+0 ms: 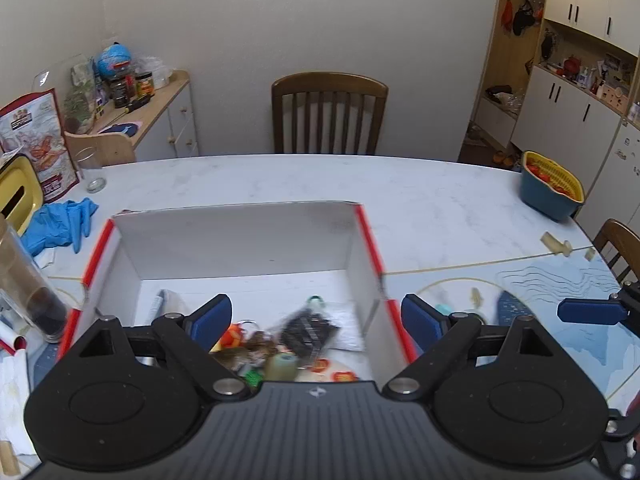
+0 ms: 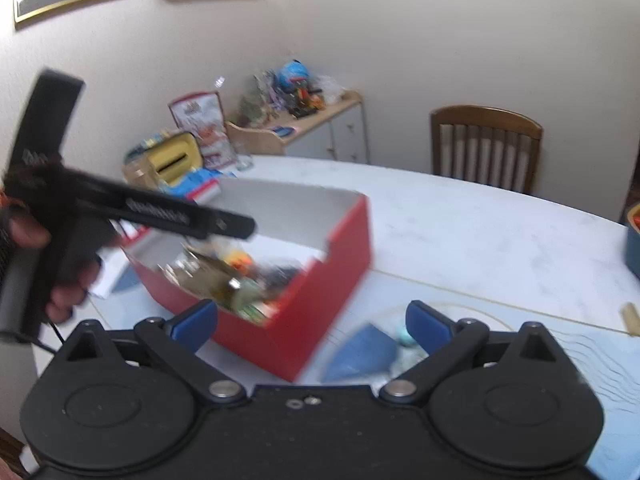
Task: Organize objects
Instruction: 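Move both tools back over the blue soap and correction tape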
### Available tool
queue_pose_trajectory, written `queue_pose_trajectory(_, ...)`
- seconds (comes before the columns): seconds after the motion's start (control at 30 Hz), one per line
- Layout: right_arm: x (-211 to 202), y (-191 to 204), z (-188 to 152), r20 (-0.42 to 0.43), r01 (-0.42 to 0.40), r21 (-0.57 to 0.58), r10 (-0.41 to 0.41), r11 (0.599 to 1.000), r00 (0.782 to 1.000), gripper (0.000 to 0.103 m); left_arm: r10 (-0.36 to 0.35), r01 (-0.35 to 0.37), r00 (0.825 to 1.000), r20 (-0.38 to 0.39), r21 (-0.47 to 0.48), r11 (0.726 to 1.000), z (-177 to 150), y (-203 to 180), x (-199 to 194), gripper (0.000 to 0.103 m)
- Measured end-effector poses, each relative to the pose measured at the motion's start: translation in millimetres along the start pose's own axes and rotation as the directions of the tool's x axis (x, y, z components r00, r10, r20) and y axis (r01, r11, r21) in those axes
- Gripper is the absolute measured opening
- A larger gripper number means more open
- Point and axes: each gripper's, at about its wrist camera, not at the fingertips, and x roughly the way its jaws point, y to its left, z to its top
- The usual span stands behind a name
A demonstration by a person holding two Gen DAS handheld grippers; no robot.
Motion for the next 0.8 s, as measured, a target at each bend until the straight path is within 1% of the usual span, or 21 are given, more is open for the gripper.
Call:
queue_pose_trajectory(0.1,-6.2,-14.9,-11.6,-0.022,0.035,-0.013,-0.035,0.999,0.999,0.100,-0.010,0.010,1.000,0.007,-0.002,1.000,-1.4,-16.9,-0.4,0.092)
queue_pose_trajectory(0.23,-9.3,-35.0,-23.5,-0.047,0.062,-0.013,-0.063,0.998,0.997,0.100,-0.044,0.044,0.999,0.003,0.009,0.999,-2.4,-44.3,4.7,0.093)
queue_pose_trajectory(0.4,-9.1,-54.8,-35.0,-0.058,0.074,-0.018,-0.075,0.997,0.996,0.100,-0.066,0.066,0.998,-0.011,0.028,0.997,-2.6,-80.4,17.2,0.093)
queue_pose_trajectory(0.63,4.2,-82.1,-44.9,-0.079,0.065,-0.014,-0.066,0.998,0.995,0.100,-0.054,0.055,0.998,-0.021,0.040,0.998,2.2,-122.2,42.5,0.093)
queue_pose_trajectory(0.7,9.9,-89.1,-47.3,-0.086,0.057,-0.010,-0.058,0.998,0.995,0.100,-0.059,0.060,0.998,-0.034,0.038,0.997,3.8,-132.0,53.0,0.094)
queue_pose_trajectory(0.8,18.5,-95.1,-50.6,-0.099,0.025,-0.020,-0.027,0.999,0.995,0.100,-0.065,0.067,0.996,-0.064,0.019,0.998,4.1,-141.8,68.9,0.096)
